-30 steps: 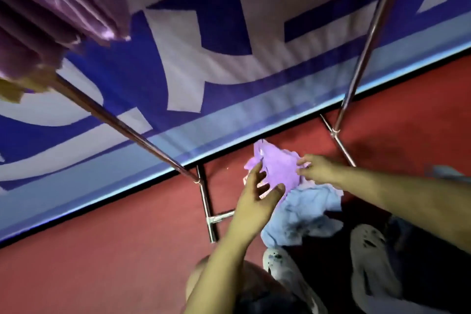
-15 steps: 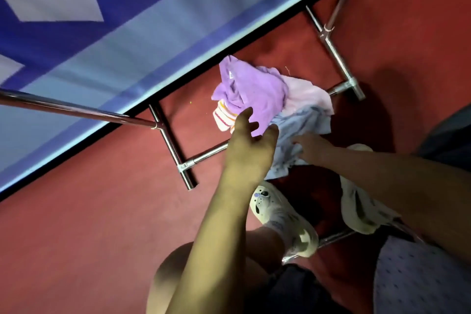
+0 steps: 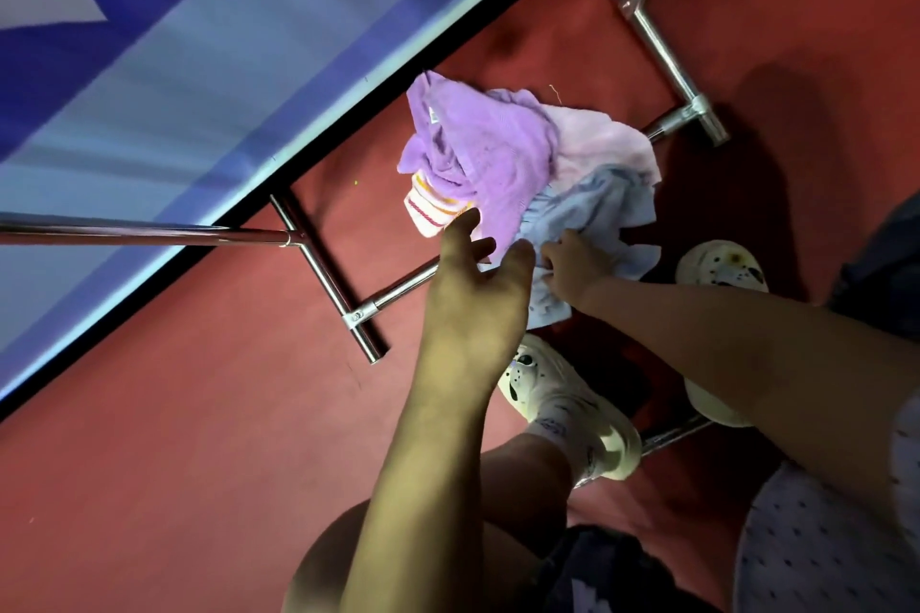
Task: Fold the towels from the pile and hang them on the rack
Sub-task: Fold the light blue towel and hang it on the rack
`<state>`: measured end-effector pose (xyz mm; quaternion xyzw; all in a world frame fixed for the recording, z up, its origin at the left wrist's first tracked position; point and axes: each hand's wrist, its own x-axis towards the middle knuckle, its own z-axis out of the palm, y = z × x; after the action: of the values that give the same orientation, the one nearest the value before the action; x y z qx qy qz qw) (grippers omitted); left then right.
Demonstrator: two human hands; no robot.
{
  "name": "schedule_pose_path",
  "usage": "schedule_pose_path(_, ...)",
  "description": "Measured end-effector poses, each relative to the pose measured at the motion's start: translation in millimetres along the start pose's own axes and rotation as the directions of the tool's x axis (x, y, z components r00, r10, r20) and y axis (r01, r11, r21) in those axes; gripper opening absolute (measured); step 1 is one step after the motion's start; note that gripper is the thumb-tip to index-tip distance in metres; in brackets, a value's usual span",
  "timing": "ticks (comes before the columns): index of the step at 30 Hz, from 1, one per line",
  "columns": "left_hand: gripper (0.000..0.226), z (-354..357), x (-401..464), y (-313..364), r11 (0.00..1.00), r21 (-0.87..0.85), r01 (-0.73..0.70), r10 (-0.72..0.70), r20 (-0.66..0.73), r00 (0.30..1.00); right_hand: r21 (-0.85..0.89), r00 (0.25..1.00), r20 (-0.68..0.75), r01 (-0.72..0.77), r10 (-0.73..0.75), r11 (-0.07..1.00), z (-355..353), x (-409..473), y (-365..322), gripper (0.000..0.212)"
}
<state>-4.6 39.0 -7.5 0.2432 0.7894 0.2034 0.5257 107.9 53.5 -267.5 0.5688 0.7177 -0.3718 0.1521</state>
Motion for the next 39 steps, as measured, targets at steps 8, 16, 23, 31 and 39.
schedule_pose_path(8,0.054,-6.4,-0.1,-1.0,0.999,0.027,-0.047,0.048,-0.034,0.998,0.279,0.967,-0.059,0.253,-0.247,0.926,-64.1,-45.4,-17.3,0.017)
schedule_pose_path(16,0.060,-25.9,-59.6,0.9,0.975,-0.041,-0.217,0.218,0.009,0.976,0.407,0.880,-0.052,0.451,-0.472,0.795,-191.9,-144.2,-71.5,0.039)
schedule_pose_path(23,0.024,-59.8,-147.0,33.7,0.919,-0.152,-0.363,0.374,0.057,0.926,0.490,0.727,-0.182,0.651,-0.662,0.580,-283.6,-250.2,-108.5,0.036)
schedule_pose_path(31,0.024,-84.4,-227.2,79.9,0.769,-0.366,-0.525,0.567,0.010,0.824,0.458,0.522,-0.191,0.796,-0.831,0.395,-382.6,-364.4,-147.4,0.023)
schedule_pose_path(39,0.028,-121.9,-293.0,120.6,0.367,-0.500,-0.784,0.787,-0.282,0.549,0.278,0.371,-0.310,0.916,-0.875,0.290,-443.5,-427.8,-170.5,0.018)
